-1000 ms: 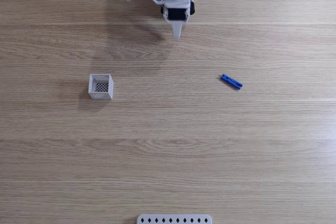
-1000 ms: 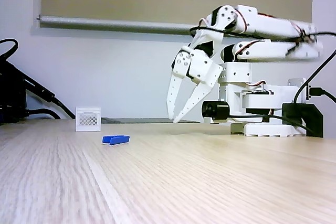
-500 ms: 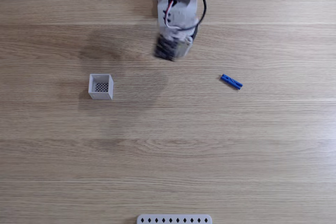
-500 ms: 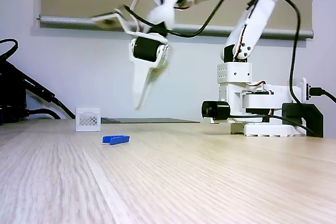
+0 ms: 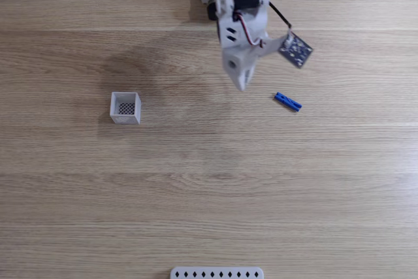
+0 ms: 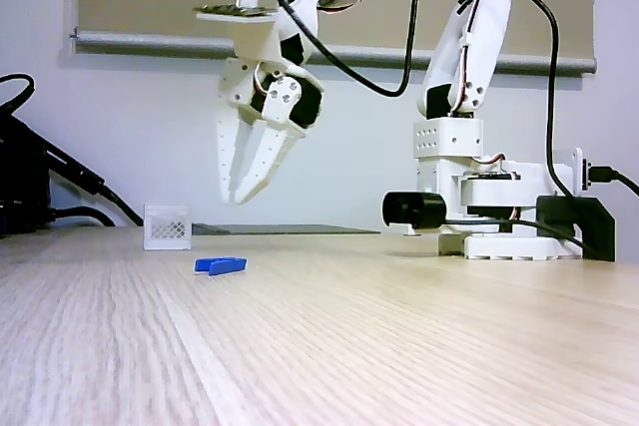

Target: Grasp a peg and put it in the crate.

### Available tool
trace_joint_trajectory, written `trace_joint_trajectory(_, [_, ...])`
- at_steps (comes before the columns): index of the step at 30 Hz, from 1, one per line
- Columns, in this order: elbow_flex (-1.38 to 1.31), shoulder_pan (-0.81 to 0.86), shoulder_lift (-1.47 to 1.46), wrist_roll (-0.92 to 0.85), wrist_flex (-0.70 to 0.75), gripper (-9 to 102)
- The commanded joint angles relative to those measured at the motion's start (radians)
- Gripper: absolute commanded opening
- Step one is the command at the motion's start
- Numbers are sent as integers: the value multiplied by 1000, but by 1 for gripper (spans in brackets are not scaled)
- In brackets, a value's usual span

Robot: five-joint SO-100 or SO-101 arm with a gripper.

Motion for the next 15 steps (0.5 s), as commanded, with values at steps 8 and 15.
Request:
trace_joint_trajectory(8, [-172,-150,-78,390,-89,25])
trace_joint_trajectory(15, [-173,-190,-135,426,-135,25])
